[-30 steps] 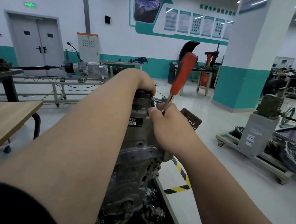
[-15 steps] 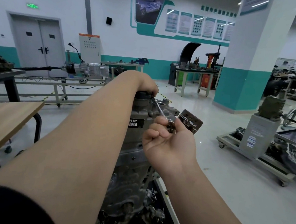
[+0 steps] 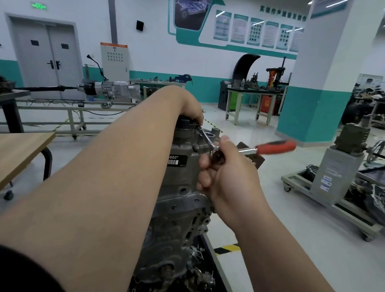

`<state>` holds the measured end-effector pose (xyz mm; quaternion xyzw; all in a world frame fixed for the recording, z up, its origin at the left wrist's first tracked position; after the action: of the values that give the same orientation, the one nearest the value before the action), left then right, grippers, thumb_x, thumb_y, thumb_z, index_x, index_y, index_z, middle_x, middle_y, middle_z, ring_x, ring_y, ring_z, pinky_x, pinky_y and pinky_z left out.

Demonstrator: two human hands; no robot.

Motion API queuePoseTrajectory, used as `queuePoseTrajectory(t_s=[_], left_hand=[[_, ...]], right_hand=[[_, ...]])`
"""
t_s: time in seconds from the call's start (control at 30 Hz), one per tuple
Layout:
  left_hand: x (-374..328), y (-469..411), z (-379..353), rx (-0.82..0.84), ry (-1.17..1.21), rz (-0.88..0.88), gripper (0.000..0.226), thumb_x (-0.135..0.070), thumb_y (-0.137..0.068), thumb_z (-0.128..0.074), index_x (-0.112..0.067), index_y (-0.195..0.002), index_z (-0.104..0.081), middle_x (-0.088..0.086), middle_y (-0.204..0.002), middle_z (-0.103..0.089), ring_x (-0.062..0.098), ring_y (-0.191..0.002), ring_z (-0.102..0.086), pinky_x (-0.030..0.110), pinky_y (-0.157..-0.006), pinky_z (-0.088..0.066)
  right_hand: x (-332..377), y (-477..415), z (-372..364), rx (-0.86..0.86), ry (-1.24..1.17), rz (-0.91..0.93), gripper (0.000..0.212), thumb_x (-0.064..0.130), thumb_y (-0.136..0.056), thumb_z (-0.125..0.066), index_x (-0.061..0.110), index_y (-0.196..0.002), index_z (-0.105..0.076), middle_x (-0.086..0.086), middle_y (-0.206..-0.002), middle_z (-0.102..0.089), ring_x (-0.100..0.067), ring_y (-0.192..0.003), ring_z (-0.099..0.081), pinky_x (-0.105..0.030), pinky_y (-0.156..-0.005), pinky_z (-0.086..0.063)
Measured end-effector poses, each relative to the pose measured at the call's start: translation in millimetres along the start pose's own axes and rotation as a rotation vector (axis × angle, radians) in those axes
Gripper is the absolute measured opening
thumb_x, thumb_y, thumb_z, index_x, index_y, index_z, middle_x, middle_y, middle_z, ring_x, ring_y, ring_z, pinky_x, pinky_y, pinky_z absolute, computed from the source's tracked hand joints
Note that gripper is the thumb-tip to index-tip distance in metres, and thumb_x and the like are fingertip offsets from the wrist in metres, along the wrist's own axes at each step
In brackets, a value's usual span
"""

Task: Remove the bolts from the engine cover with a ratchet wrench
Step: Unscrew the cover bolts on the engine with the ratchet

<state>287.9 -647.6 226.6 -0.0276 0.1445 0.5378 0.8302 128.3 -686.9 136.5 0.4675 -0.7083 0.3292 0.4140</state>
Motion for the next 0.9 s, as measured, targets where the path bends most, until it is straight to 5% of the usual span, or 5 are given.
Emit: queuePoseTrajectory(t_s=[0.2, 0.3, 0.4, 0.63, 0.9], left_hand=[[0.5, -0.4, -1.3, 0.006, 0.026, 0.002, 0.025, -0.036, -0.094, -0.058, -0.012, -0.091, -0.058, 0.011, -0.091, -0.058, 0.023, -0.074, -0.057, 0.032, -0.064, -0.047], [-1.5, 0.4, -2.9, 0.014, 0.054, -0.035, 0.04, -0.034, -0.093, -0.059, -0.012, -0.126, -0.058, 0.012, -0.13, -0.057, 0.026, -0.107, -0.057, 0.044, -0.1, -0.044], [-5.6, 4.7, -4.0, 0.01, 0.05, -0.077, 0.051, -0.032, -0.092, -0.061, -0.016, -0.139, -0.05, 0.008, -0.145, -0.046, 0.022, -0.118, -0.049, 0.044, -0.112, -0.033], [1.5, -2.3, 0.3, -0.077, 0.072, -0.053, 0.025, -0.035, -0.088, -0.064, -0.014, -0.102, -0.062, 0.008, -0.099, -0.06, 0.024, -0.081, -0.059, 0.034, -0.074, -0.048], [5.3, -4.4, 0.6, -0.103, 0.123, -0.036, 0.02, -0.033, -0.087, -0.064, -0.014, -0.083, -0.059, 0.004, -0.087, -0.054, 0.019, -0.072, -0.054, 0.032, -0.067, -0.046]], right_hand=[[31.4, 0.0, -5.7, -0.063, 0.986, 0.356, 0.019, 0.04, -0.099, -0.043, 0.023, -0.107, -0.046, 0.009, -0.069, -0.059, -0.007, -0.059, -0.057, -0.03, -0.059, -0.049], [36.7, 1.4, -16.1, -0.132, 1.462, 0.508, 0.026, 0.042, -0.099, -0.037, 0.02, -0.114, -0.038, 0.011, -0.071, -0.046, -0.011, -0.061, -0.048, -0.032, -0.054, -0.039], [40.5, 2.1, -21.7, -0.173, 1.622, 0.591, 0.029, 0.04, -0.098, -0.035, 0.018, -0.117, -0.037, 0.008, -0.068, -0.042, -0.019, -0.062, -0.048, -0.03, -0.048, -0.03], [28.6, -5.1, -8.9, -0.114, 0.96, 0.357, 0.018, 0.037, -0.096, -0.044, 0.021, -0.102, -0.051, 0.0, -0.082, -0.063, -0.021, -0.076, -0.059, -0.036, -0.071, -0.048], [-10.4, 1.0, -14.3, -0.006, -0.184, -0.008, 0.025, 0.036, -0.103, -0.042, 0.016, -0.089, -0.047, 0.0, -0.056, -0.05, -0.014, -0.035, -0.035, -0.022, -0.043, -0.039]])
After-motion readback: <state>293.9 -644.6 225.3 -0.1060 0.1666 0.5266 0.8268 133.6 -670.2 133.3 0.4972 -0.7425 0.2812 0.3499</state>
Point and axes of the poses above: each hand's wrist, its own y-axis away from the middle knuckle, its own z-axis out of the back of the hand, x = y × z, the point moved 7 cm from there along -y, towards the middle knuckle
